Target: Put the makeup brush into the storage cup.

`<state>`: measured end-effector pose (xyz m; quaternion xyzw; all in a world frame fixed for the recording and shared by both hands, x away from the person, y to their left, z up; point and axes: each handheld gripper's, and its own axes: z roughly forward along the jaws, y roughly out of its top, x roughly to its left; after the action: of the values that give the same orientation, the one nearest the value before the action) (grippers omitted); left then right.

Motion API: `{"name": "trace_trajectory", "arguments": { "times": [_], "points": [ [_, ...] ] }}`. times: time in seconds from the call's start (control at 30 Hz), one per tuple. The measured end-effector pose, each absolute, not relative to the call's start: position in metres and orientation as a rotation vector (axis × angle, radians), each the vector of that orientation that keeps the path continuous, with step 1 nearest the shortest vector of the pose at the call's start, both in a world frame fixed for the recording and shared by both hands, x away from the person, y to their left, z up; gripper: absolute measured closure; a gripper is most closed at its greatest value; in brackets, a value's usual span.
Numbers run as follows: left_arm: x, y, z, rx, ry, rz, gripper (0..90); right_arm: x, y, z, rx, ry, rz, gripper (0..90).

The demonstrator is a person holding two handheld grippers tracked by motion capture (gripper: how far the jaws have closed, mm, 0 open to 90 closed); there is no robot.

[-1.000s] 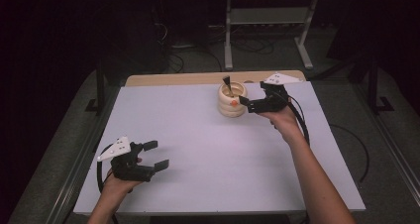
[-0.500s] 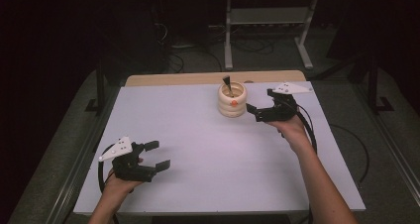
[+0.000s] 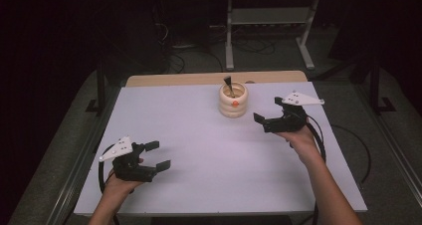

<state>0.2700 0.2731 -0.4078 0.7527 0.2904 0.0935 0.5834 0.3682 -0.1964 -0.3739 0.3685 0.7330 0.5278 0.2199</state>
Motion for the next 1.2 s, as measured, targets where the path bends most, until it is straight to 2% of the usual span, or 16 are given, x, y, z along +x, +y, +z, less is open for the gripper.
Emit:
{"name": "trace_trajectory", "arguments": {
  "times": [1.2],
  "points": [
    [0.270, 0.278, -0.408, 1.754, 0.687, 0.237, 12.7, 0.305, -0.224, -0.386, 1.038, 1.998, 1.469, 0.0]
  ]
}}
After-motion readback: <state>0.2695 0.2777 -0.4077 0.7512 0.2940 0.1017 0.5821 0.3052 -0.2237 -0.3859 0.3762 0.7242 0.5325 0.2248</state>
